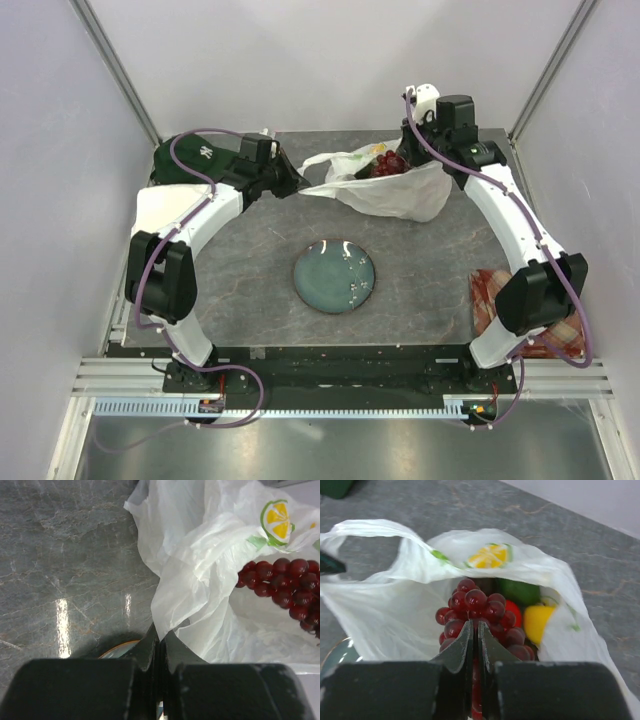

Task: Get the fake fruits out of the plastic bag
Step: Take out the fake fruit from the plastic bag, then place the fake fruit on the plate.

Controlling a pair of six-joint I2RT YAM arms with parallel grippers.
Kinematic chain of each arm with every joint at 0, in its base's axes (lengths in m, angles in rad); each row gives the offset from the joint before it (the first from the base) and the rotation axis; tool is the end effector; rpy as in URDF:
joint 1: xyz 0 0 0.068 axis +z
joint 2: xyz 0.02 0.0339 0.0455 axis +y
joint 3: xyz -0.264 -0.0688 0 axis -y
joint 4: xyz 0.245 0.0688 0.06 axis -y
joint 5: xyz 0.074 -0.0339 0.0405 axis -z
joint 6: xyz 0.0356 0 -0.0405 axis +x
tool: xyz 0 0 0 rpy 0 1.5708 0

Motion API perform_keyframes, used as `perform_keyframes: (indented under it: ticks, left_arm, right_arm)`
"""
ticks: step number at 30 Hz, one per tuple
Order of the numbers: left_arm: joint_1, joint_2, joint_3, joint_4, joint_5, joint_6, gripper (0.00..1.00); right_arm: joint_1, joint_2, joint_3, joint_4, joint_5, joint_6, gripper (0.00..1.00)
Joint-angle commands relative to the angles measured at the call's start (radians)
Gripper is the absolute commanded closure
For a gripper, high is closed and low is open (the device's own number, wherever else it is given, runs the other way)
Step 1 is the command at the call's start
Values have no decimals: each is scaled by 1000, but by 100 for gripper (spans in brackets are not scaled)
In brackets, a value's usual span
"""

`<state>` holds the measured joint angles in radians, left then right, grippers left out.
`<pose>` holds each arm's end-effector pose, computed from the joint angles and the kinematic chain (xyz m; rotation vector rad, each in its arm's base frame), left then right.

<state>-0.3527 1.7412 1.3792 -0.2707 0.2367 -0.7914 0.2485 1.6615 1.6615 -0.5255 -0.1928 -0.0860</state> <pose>0.3751 -0.1469 0.2788 -0.3696 2.3024 -0.8713 0.3697 0.1008 0.3818 -0.4641 2.0477 0.3001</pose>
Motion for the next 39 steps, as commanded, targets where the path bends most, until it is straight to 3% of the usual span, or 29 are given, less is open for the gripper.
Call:
perform_keyframes:
  ticks: [1,9,22,39]
  left_arm:
    - [4,-3,21,93,67,50,98]
    - [-15,-12,47,145,113,83,99]
    - [-17,29,107,137,62,103,99]
    - [27,164,268,143,72,210,98]
  right_arm:
    - [-3,10,-66,18,-158,43,100]
    - [-2,46,35,53,-327,167,100]
    - [-2,-25,328,-45,-304,143,100]
    - [198,-250,296,-240,-306,-21,100]
